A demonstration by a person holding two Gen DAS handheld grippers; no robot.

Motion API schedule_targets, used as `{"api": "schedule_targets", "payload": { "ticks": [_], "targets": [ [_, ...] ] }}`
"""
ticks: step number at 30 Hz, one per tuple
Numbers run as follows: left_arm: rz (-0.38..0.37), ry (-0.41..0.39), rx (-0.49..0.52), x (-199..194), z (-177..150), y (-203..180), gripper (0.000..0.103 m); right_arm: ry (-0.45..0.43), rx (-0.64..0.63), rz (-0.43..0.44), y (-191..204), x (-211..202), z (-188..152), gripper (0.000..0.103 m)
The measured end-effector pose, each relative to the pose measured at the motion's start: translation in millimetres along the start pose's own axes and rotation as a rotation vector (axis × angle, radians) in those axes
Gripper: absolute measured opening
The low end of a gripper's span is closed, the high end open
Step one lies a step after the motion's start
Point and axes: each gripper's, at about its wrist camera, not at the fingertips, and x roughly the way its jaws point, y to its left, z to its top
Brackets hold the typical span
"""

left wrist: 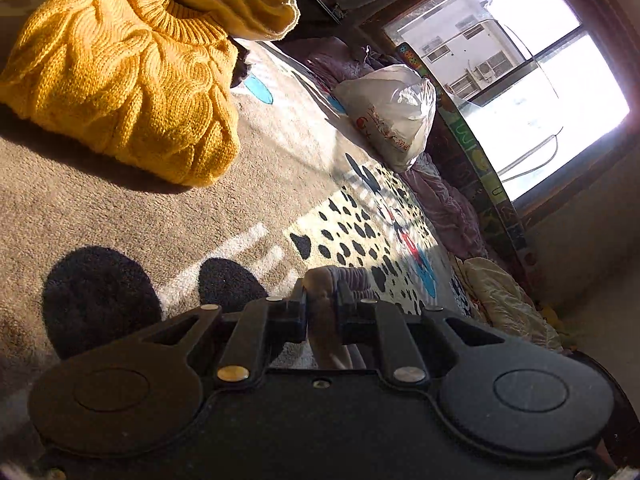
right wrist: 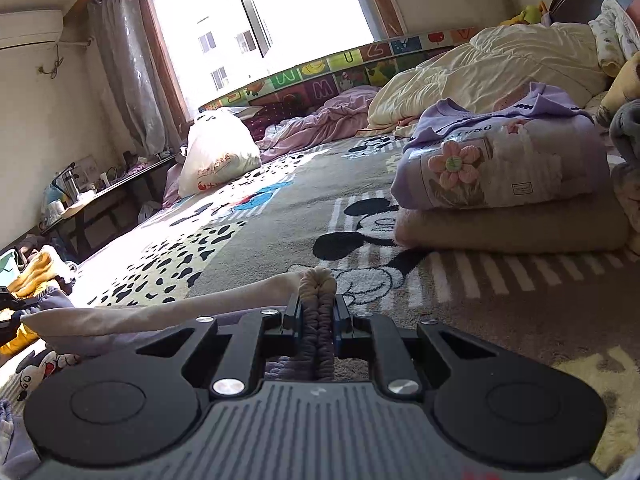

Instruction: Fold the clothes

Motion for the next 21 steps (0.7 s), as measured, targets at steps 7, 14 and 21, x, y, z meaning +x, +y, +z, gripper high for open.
{"api": "schedule_targets", "payload": {
  "ticks": [7,14,21],
  "targets": [
    [-0.051,0.140,-0.111,-49,11,-13,0.010,0.000,-0.011,-0.002,1,-2,-4,0.016],
    [-0.172,0.139,-0.256,-103,4,-26,0.010,-0.010,0.024,0.040,-5,-2,-5,0.016],
    [-0.015,0.130,-0.359,-59,-8,-5,0.010,-0.021,0.062,0.057,-11,-2,-7,0.016]
  ]
}}
